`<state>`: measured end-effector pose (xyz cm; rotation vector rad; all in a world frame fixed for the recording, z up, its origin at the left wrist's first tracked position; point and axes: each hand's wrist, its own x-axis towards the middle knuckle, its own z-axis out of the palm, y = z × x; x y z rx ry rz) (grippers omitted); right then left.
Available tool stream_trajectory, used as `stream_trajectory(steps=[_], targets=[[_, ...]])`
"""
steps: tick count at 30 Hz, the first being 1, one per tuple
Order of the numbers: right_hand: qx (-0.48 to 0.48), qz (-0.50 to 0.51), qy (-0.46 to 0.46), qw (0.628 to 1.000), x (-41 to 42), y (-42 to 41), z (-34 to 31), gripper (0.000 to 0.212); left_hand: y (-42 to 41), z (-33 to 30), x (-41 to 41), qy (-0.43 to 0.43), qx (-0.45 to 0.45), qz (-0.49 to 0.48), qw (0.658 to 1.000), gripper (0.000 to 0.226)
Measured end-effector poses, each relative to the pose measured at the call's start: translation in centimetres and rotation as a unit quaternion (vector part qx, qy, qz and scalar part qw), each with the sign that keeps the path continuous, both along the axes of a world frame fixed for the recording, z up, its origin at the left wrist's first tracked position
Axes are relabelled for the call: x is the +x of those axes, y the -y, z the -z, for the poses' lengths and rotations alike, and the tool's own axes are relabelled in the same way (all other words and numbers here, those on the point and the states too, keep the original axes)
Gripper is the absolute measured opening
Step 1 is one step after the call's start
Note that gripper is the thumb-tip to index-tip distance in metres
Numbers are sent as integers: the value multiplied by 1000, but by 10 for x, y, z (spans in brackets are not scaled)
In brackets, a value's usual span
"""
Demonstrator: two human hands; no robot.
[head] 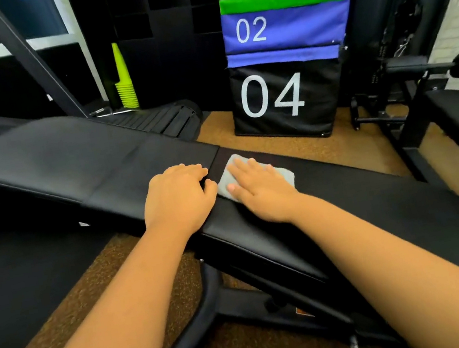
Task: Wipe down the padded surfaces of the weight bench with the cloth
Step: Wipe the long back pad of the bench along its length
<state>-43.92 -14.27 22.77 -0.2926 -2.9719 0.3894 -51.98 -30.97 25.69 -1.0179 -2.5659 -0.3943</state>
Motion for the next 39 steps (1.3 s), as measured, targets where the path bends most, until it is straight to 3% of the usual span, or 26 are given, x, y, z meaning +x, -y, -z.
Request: stream_trajectory(steps=[4,8,14,18,23,29,39], targets=[[-55,2,6,998,5,-14,-9,52,-1,-1,-1,10,-5,-1,1000,41],[-30,67,-3,997,-10,-37,-9,34,-1,0,-3,10,-3,-6,1000,41],[-26,35,17,999,3,-14,0,55,-3,4,-3,3,9,-3,1000,40],[-63,2,8,998,12,-22,-3,56,-3,5,-4,4,14,-2,1000,40],[-32,74,4,997,-3,-29,-3,50,-2,4,-3,7,22,0,1000,39],[-43,-23,10,999,14,-9,-2,56,-3,7,-5,4,29,-3,1000,40],[-17,76,24,997,-47,-40,-10,55,-5,5,-7,-1,19,-11,1000,38]])
